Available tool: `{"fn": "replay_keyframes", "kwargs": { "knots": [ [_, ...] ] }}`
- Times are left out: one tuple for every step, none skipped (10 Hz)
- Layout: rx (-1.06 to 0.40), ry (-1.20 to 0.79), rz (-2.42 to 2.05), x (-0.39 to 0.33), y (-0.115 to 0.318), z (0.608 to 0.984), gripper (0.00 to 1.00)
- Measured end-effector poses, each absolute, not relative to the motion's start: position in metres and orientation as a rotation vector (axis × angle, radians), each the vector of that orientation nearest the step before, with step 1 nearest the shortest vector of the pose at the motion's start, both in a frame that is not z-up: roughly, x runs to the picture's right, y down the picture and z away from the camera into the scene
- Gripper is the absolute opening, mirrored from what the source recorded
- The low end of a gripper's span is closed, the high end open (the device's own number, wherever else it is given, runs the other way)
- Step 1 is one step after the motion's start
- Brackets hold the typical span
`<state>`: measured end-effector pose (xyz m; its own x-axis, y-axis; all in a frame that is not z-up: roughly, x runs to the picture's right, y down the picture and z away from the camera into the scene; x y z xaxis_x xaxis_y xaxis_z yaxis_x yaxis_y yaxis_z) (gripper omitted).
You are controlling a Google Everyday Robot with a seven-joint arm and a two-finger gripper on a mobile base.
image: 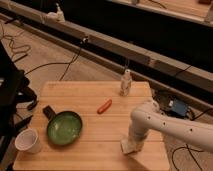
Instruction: Wipe the white sponge on the table
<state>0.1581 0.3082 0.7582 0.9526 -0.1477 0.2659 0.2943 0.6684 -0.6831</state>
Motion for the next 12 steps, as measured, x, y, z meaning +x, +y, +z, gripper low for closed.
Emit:
{"fn": "replay_keyframes", "kwargs": {
  "knots": [
    [-0.809,-0.196,-0.249,0.162,0.315,0.755,0.00],
    [-0.821,-0.179,-0.240,0.174,0.320,0.751,0.00],
    [-0.829,-0.139,-0.226,0.196,0.322,0.749,0.00],
    [-0.829,-0.096,-0.212,0.217,0.318,0.749,0.00],
    [-0.822,-0.051,-0.195,0.236,0.310,0.751,0.00],
    [-0.812,-0.022,-0.183,0.245,0.299,0.755,0.00],
    [-0.798,-0.003,-0.177,0.248,0.285,0.762,0.00],
    [-0.788,0.001,-0.174,0.244,0.274,0.768,0.00],
    [-0.779,0.000,-0.180,0.236,0.265,0.774,0.00],
    [-0.770,-0.018,-0.195,0.218,0.256,0.781,0.00],
    [-0.765,-0.038,-0.205,0.205,0.254,0.783,0.00],
    [-0.760,-0.064,-0.219,0.189,0.254,0.784,0.00]
  ]
}}
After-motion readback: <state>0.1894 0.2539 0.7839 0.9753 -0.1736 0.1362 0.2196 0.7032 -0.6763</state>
